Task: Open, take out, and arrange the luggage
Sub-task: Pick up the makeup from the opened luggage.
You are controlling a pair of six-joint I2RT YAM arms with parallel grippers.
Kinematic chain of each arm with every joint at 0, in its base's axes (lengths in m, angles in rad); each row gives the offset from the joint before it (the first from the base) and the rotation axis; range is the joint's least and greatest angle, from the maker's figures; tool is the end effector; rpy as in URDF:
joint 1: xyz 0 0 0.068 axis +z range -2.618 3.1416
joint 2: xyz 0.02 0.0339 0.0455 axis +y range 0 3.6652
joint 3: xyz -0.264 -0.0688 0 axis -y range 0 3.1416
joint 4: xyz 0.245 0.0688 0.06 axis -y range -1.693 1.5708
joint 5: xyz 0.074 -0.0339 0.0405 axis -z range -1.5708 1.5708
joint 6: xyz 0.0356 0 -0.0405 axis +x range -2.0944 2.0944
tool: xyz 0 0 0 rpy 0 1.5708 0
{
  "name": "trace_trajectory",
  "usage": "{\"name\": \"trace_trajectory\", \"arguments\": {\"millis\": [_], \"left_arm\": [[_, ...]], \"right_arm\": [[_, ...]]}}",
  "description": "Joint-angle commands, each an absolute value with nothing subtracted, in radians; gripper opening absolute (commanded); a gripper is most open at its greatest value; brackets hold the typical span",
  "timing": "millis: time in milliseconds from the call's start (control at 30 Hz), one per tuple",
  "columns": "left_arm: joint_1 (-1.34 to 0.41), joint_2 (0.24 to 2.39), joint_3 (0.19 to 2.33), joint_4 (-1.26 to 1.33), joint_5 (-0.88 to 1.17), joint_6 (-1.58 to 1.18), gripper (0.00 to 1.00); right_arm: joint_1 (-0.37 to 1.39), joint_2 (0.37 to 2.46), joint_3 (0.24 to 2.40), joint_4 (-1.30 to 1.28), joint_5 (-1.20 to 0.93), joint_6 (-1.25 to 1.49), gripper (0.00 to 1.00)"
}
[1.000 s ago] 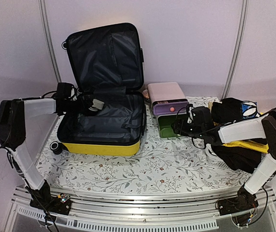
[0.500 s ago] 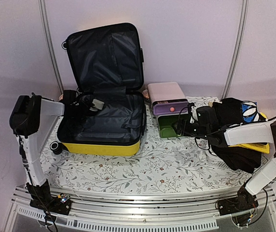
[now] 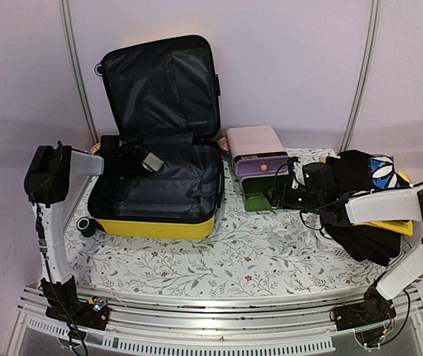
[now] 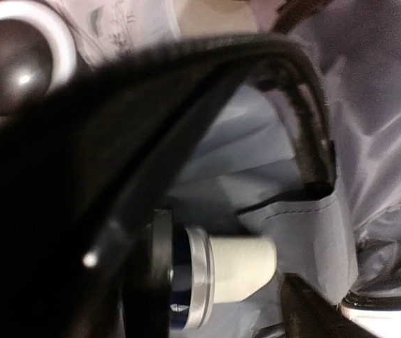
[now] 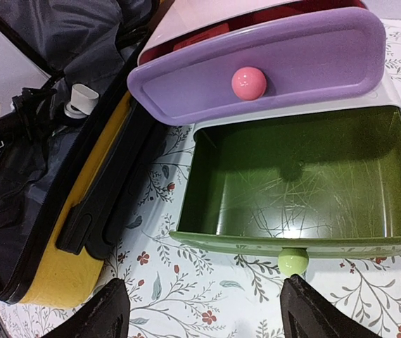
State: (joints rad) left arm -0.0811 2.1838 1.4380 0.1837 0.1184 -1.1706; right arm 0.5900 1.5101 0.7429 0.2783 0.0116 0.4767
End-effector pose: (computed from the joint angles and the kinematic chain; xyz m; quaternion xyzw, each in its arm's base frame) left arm 0.4832 -0.0435 0.1490 -0.4284 0.7623 -0.3246 0.3606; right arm 0.2651 0.1770 0.1987 -0.0456 0.8560 0.2575 0.4459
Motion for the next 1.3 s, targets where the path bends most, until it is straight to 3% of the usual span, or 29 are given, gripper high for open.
{"name": "trace_trajectory", "arguments": {"millis": [0,133,300,367,433,533,600,767,933,1100,1233,1267], "left_arm": [[-0.080,2.264,1.427,0.279,0.172,-1.236,0.74],[-0.080,2.293,1.448,0.290,0.193,-1.242,0.73],[-0.084,2.307,1.461,0.276,0.222,-1.206,0.49],[-0.091,2.302,1.464,0.253,0.213,-1.189,0.47],[-0.097,2.292,1.467,0.220,0.192,-1.165,0.49],[-0.109,2.280,1.504,0.097,0.141,-1.105,0.65],[-0.117,2.287,1.568,-0.011,0.094,-1.057,0.70],[-0.137,2.372,1.794,-0.342,-0.035,-1.027,0.71],[-0.148,2.478,1.964,-0.493,-0.016,-1.033,0.67],[-0.149,2.490,2.006,-0.574,-0.070,-1.062,0.43],[-0.150,2.436,1.963,-0.568,-0.099,-1.059,0.11],[-0.150,2.415,1.953,-0.568,-0.098,-1.054,0.07]], "right_arm": [[0.595,1.477,0.731,0.301,0.002,0.464,0.76],[0.596,1.477,0.732,0.301,0.002,0.460,0.76],[0.595,1.481,0.733,0.302,0.003,0.460,0.76],[0.596,1.486,0.736,0.301,0.002,0.463,0.76],[0.595,1.491,0.738,0.302,0.000,0.466,0.76],[0.595,1.493,0.738,0.302,-0.004,0.471,0.76],[0.596,1.490,0.736,0.302,-0.005,0.472,0.76],[0.595,1.483,0.727,0.304,-0.004,0.476,0.76],[0.596,1.482,0.720,0.306,-0.004,0.482,0.76],[0.595,1.467,0.704,0.307,0.001,0.489,0.76],[0.595,1.462,0.698,0.310,0.004,0.488,0.76],[0.595,1.461,0.699,0.309,0.004,0.489,0.76]]}}
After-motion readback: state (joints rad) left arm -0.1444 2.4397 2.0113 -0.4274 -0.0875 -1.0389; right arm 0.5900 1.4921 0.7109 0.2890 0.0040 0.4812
